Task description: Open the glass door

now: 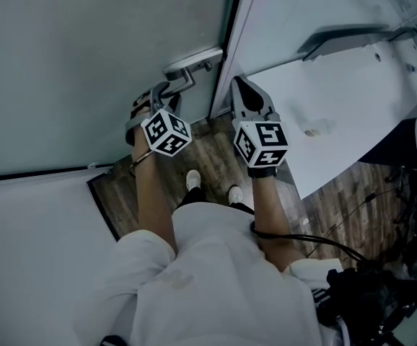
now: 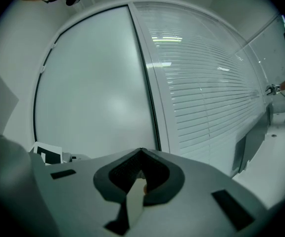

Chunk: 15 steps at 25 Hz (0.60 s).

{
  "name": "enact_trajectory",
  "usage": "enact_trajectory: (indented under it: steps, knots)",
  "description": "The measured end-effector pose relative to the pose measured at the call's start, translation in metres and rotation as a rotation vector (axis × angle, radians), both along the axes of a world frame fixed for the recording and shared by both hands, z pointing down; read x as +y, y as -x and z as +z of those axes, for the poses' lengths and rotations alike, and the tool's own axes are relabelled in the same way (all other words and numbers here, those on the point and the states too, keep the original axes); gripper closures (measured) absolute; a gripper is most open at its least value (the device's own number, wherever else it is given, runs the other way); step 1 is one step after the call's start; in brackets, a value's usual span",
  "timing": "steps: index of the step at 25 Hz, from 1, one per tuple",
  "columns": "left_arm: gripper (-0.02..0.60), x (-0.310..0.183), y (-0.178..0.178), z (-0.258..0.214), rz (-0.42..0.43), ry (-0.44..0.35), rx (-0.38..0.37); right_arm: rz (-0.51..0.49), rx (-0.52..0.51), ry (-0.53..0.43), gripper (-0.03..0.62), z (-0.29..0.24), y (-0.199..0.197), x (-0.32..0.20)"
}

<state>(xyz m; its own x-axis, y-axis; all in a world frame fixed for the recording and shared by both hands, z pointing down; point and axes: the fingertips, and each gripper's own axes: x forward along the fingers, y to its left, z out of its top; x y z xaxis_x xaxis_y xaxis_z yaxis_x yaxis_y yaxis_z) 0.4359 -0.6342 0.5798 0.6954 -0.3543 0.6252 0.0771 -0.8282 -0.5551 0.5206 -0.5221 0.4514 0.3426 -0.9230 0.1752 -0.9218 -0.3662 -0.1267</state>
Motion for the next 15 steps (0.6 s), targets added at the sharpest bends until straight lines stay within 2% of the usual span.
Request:
enact_trajectory:
  steps: [4, 8, 12, 15]
  knots:
    - [0.423, -0.001, -0.003, 0.016, -0.003, -0.028, -0.079, -0.002, -0.004, 0.011, 0.592, 0.004, -0.003, -0.003]
    - [0.423, -0.005, -0.005, 0.026, -0.024, -0.095, -0.127, -0.009, -0.011, 0.023, 0.592, 0.012, -0.006, -0.005]
    - [0.424, -0.009, -0.004, 0.031, -0.04, -0.13, -0.19, -0.016, -0.017, 0.03, 0.592, 0.015, -0.008, -0.009]
    - [0.425, -0.014, -0.002, 0.032, -0.05, -0.208, -0.26, -0.025, -0.023, 0.03, 0.592, 0.015, -0.008, -0.011]
